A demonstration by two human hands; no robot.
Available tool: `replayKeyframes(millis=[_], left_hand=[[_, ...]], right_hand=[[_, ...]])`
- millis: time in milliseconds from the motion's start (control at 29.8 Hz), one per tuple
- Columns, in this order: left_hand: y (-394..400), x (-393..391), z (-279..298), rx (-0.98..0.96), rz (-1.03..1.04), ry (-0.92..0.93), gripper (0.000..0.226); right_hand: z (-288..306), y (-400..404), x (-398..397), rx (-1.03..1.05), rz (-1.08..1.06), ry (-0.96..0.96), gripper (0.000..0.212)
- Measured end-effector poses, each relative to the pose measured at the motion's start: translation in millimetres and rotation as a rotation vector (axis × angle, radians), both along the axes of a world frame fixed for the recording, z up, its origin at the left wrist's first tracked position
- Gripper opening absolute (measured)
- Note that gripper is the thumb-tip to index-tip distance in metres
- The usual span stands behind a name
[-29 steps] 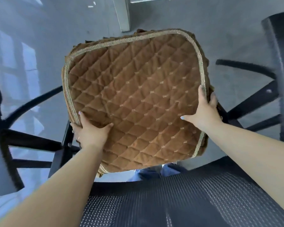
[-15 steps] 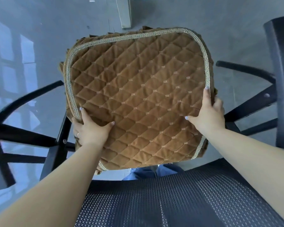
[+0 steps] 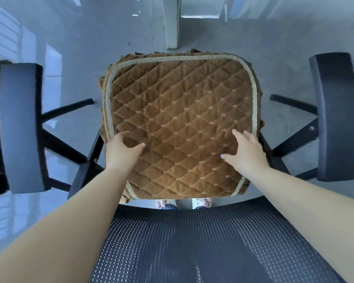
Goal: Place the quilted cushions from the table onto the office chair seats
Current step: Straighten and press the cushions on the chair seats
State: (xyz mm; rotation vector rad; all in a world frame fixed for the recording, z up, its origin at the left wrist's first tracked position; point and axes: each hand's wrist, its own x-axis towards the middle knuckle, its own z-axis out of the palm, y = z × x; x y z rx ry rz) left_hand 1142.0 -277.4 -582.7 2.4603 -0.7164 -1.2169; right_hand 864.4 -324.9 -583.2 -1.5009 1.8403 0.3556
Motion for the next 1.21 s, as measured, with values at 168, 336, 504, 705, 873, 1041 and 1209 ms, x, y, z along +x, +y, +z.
replayKeyframes(millis=[168, 336, 504, 705, 873, 1041, 1209], left_hand=[[16.1, -7.5, 79.7, -0.175, 0.204, 0.193, 0.035], [42.7, 3.6, 157.1, -0.306, 0.355, 0.230, 0.028], [91.4, 54.1, 241.7, -0.439, 0.469, 0.140, 0.032], [183.4, 128.1, 332.5, -0.602, 0.619, 0.014, 0.024], [279.7, 182.5, 367.1, -0.667, 0.737, -0.079, 0.018], [366.8, 246.9, 394.9, -0.705, 0.749, -0.112, 0.023], [425.0, 305.5, 415.7, -0.743, 0.703, -0.118, 0.021]], right_hand=[[68.0, -3.2, 31.5, 0.035, 0.008, -0.262, 0.047], [142.2, 0.2, 82.2, -0.081, 0.138, -0.380, 0.032], [234.5, 14.7, 154.2, -0.192, 0.305, -0.566, 0.016], [319.6, 70.5, 256.3, -0.238, 0.539, -0.707, 0.017], [360.8, 145.3, 334.5, -0.251, 0.676, -0.805, 0.012], [386.9, 226.5, 406.7, -0.246, 0.725, -0.840, 0.013], [395.5, 281.7, 464.8, -0.254, 0.725, -0.840, 0.011]])
